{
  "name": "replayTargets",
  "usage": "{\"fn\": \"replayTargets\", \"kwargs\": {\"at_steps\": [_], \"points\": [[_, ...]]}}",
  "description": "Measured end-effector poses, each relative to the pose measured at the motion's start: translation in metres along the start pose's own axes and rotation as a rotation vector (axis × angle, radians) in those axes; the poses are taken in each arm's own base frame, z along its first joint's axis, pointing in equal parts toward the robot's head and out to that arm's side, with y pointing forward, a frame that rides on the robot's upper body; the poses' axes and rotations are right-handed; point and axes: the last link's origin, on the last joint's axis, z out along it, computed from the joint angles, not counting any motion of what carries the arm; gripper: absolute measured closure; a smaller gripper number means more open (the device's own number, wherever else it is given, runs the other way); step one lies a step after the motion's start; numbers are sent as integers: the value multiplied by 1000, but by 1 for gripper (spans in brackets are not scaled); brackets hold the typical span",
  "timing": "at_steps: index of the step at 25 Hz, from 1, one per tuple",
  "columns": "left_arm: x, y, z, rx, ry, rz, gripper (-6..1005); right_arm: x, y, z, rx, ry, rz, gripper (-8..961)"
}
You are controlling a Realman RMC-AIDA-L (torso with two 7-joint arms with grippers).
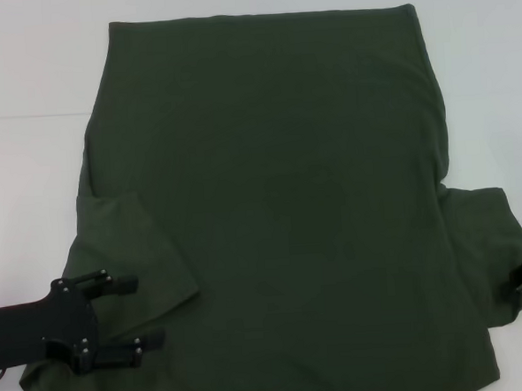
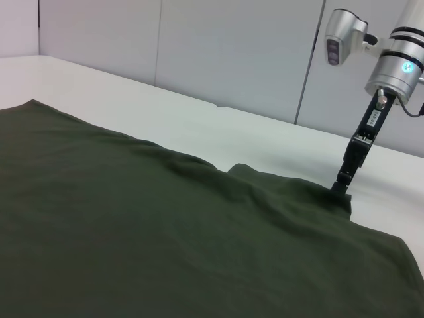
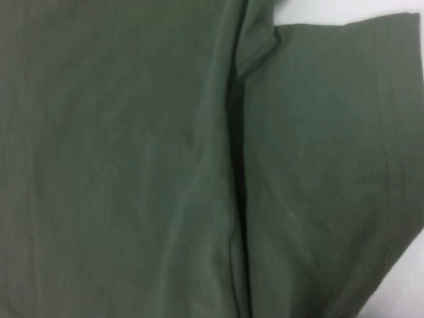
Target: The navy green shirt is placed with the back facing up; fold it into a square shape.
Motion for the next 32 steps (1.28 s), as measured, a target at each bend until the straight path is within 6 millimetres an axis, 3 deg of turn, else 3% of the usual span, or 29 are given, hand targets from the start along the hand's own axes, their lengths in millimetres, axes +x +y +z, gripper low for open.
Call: {"fn": "replayTargets", "kwargs": {"at_steps": [11,16,19,25,32], "points": [[0,0,1,-1,1,-1,107,0,-2,1,43,-5,-19,731],[0,0,1,-1,1,-1,107,-1,-2,1,41,-7,-21,928],[0,0,1,-1,1,-1,107,-1,-2,0,39,-12,-26,929],[0,0,0,1,2,-3,107,-2,-5,-13,16,-64,-25,930],[0,0,0,4,5,-15,108,3,-17,-42,-9,-150,3,931]]}}
